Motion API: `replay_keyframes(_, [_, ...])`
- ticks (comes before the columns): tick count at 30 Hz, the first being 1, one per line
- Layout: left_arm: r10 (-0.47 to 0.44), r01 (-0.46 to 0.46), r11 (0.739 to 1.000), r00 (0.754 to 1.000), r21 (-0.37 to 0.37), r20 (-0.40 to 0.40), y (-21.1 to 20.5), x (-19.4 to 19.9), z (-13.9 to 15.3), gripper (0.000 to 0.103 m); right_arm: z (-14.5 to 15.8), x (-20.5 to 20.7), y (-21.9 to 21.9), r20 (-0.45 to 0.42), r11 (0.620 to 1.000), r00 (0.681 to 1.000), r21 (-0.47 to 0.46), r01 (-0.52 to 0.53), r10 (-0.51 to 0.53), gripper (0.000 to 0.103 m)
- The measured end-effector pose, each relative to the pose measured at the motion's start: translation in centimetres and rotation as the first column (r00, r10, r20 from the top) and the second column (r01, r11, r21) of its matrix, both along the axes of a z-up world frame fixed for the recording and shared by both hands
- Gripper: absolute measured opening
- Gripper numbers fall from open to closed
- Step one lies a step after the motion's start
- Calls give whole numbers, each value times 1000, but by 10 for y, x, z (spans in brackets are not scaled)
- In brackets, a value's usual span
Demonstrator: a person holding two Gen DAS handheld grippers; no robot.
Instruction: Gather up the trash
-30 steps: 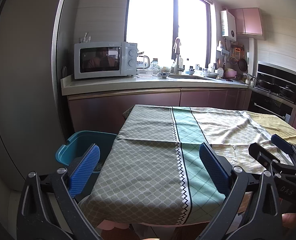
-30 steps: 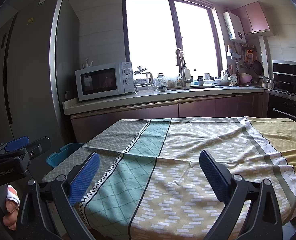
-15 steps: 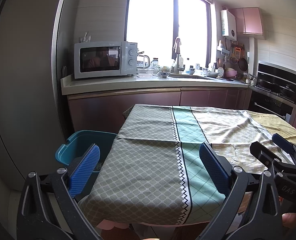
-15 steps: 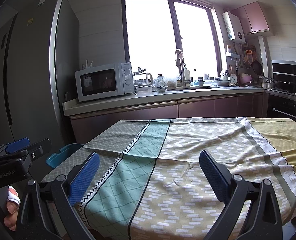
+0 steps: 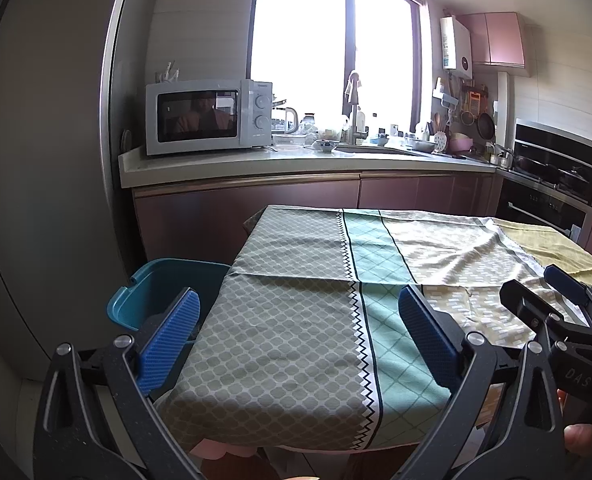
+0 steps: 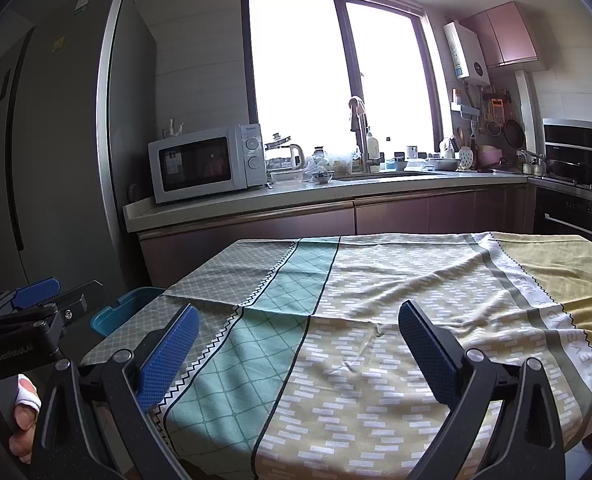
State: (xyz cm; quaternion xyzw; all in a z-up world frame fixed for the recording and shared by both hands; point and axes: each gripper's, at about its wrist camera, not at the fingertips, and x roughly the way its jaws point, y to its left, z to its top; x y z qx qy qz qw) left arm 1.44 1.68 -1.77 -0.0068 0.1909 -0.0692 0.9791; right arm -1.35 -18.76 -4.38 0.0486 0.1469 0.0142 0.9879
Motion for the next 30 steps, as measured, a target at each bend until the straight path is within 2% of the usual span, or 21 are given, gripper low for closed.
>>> replay_keyframes(30, [5, -4, 1000, 1000, 6, -24, -3, 13, -6, 98, -5, 6, -5, -11, 1000, 1000, 10, 8, -8, 96])
